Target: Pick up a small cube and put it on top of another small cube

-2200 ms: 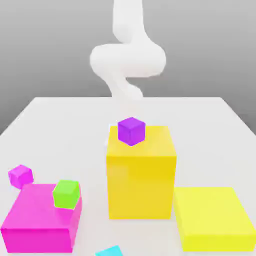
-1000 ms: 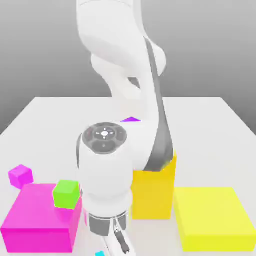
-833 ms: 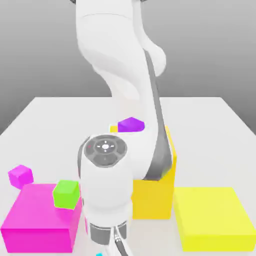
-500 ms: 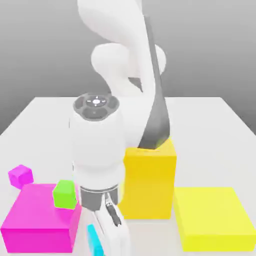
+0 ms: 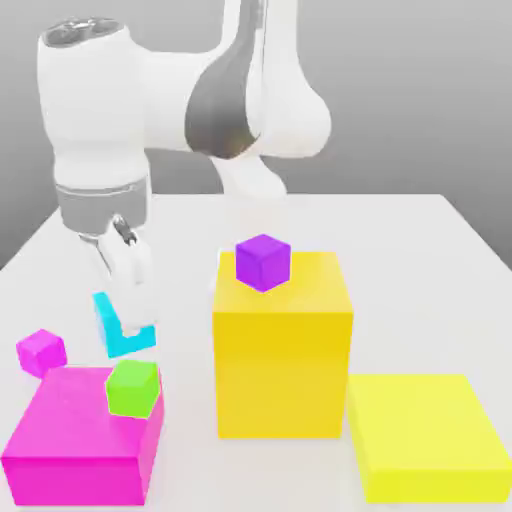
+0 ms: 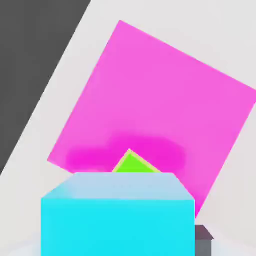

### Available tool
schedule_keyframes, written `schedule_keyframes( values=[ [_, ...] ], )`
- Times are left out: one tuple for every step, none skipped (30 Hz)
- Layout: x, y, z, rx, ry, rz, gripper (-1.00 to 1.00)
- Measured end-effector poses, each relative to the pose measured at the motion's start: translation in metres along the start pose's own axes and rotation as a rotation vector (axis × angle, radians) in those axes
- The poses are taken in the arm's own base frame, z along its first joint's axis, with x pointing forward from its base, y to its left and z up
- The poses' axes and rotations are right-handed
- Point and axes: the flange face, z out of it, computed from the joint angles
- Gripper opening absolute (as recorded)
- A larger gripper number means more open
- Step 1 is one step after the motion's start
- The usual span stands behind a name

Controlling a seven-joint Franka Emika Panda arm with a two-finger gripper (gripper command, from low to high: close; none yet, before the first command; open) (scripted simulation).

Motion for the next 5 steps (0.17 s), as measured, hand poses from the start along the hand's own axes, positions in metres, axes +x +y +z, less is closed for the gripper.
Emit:
schedule_keyframes(
  values=[
    [0.0002, 0.0008, 0.0134, 0.000, -0.001, 0.000, -1.00],
    [0.0001, 0.0015, 0.0215, 0.000, -0.001, -0.001, 1.00],
    [0.0001, 0.0015, 0.0215, 0.000, -0.001, -0.001, 1.00],
    [0.0001, 0.0015, 0.0215, 0.000, -0.001, -0.001, 1.00],
    [0.0001, 0.0015, 0.0215, 0.000, -0.001, -0.001, 1.00]
  ],
)
